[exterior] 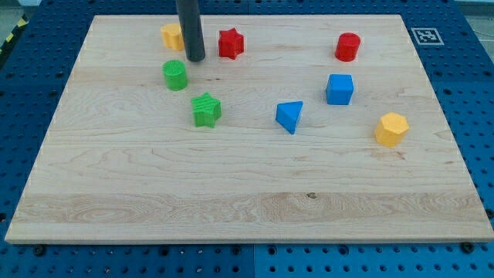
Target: Move red star diagonally to the blue triangle
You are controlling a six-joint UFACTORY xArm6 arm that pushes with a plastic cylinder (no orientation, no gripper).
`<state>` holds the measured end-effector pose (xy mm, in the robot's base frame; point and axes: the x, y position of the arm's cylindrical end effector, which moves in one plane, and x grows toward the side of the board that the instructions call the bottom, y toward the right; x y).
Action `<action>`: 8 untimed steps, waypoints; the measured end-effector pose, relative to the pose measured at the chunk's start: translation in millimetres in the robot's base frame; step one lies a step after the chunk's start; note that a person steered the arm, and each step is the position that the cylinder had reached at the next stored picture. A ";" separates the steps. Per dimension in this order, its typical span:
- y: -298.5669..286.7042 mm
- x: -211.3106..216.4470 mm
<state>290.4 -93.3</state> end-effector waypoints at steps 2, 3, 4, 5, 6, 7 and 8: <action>-53.9 -26.5; -55.8 -26.3; -68.2 -7.7; -75.3 -19.2; -91.0 -29.3; -93.4 5.2; -96.8 16.3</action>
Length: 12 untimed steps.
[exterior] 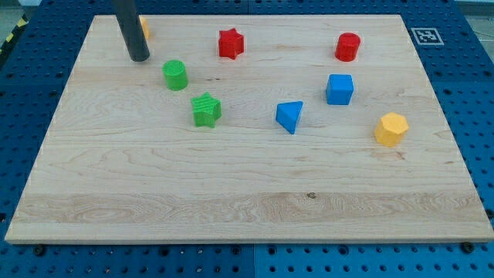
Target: Move red star diagonally to the blue triangle
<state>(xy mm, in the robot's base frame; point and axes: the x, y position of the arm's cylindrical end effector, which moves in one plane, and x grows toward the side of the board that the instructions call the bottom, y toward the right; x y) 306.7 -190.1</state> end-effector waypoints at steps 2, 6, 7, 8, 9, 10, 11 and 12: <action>-1.2 2.2; 98.3 -77.4; 144.0 -72.2; 150.5 -40.3; 164.1 -39.5; 183.3 -14.0; 183.3 -10.7; 164.0 -16.3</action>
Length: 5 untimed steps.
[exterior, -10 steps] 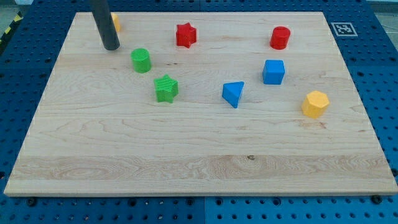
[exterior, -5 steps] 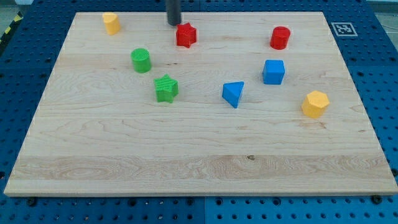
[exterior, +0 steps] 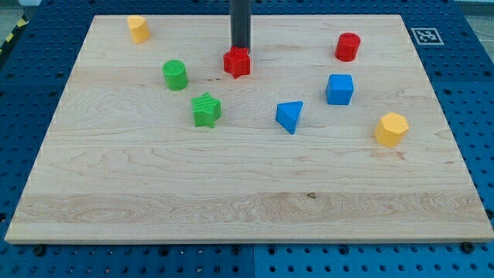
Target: Move red star diagonally to the blue triangle
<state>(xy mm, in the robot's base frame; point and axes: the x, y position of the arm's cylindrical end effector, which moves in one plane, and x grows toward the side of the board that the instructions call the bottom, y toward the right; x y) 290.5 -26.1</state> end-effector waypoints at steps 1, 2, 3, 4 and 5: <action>-9.5 11.5; -9.4 36.9; -9.0 37.7; -9.0 39.6; -6.7 54.0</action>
<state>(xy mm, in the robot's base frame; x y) 344.5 -32.8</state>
